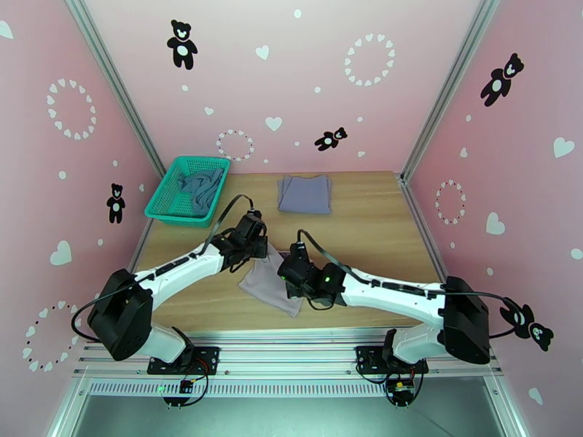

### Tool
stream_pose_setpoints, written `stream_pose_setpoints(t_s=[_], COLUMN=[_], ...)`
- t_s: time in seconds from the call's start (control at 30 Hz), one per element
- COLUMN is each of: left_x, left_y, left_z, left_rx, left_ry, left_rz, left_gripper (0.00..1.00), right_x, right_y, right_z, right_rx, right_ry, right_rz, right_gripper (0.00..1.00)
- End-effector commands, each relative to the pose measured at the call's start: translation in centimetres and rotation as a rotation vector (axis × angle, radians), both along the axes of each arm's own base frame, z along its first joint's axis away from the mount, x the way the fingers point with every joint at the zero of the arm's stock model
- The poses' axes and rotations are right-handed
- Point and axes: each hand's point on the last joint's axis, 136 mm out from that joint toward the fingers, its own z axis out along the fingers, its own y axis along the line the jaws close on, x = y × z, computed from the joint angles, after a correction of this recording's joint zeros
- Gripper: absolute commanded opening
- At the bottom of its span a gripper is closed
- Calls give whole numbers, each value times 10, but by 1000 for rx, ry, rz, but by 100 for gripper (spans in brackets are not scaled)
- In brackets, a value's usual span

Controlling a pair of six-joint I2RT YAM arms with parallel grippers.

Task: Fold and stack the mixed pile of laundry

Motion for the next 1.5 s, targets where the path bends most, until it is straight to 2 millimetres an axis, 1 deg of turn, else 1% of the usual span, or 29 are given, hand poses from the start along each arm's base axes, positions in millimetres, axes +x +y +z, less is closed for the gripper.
stream_pose_setpoints(t_s=[0.0,0.03,0.13,0.2,0.23,0.27,0.37,0.4,0.47,0.53,0.63,0.7,0.73,0.77,0.8,0.87,0.93,1.03,1.13,1.2,1.3,1.37,1.47], left_x=[-2,-4,-9,-12,-12,-20,-27,-29,-34,-37,-40,-38,-37,-30,-26,-15,-5,0,-5,-11,-19,-25,-33], left_y=[13,16,23,24,23,28,32,34,38,43,45,43,43,42,41,46,55,73,99,111,120,124,128], left_z=[2,-3,-16,-23,-23,-32,-30,-26,-15,-1,19,27,26,32,31,28,29,41,62,73,81,82,81], left_rx=[1,9,34,41,33,42,28,24,16,6,-11,-13,0,7,24,77,100,87,97,93,87,87,85], left_ry=[-43,-41,-23,-6,-7,13,8,3,-15,-36,-66,-76,-74,-85,-87,-86,-92,-120,-165,-174,-179,-174,-169], left_rz=[66,73,86,87,87,90,99,104,110,114,107,97,97,101,105,145,202,306,414,449,455,453,455], left_gripper=[18,25,37,40,42,44,47,48,53,59,65,67,66,63,57,46,41,40,41,41,42,42,42], right_x=[-8,-11,-19,-25,-28,-31,-37,-38,-39,-39,-34,-27,-23,-17,-12,3,21,58,97,120,146,155,161], right_y=[1,4,11,16,19,21,25,26,27,25,13,3,0,-3,-3,1,11,27,45,56,76,91,108], right_z=[-17,-21,-34,-40,-43,-44,-42,-39,-30,-17,11,29,37,43,46,49,51,54,55,46,24,8,-12], right_rx=[-45,-56,-86,-101,-107,-111,-112,-108,-99,-87,-79,-75,-71,-59,-45,-1,47,108,118,125,139,139,161], right_ry=[-5,-2,16,22,25,25,23,21,9,-7,-60,-98,-108,-111,-108,-84,-60,-50,-73,-55,-13,8,42], right_rz=[-21,-12,9,26,36,47,64,69,81,88,82,72,77,83,87,120,166,227,287,311,345,383,415], right_gripper=[4,7,15,20,25,30,40,41,46,47,48,46,43,39,36,31,30,26,20,14,10,8,7])
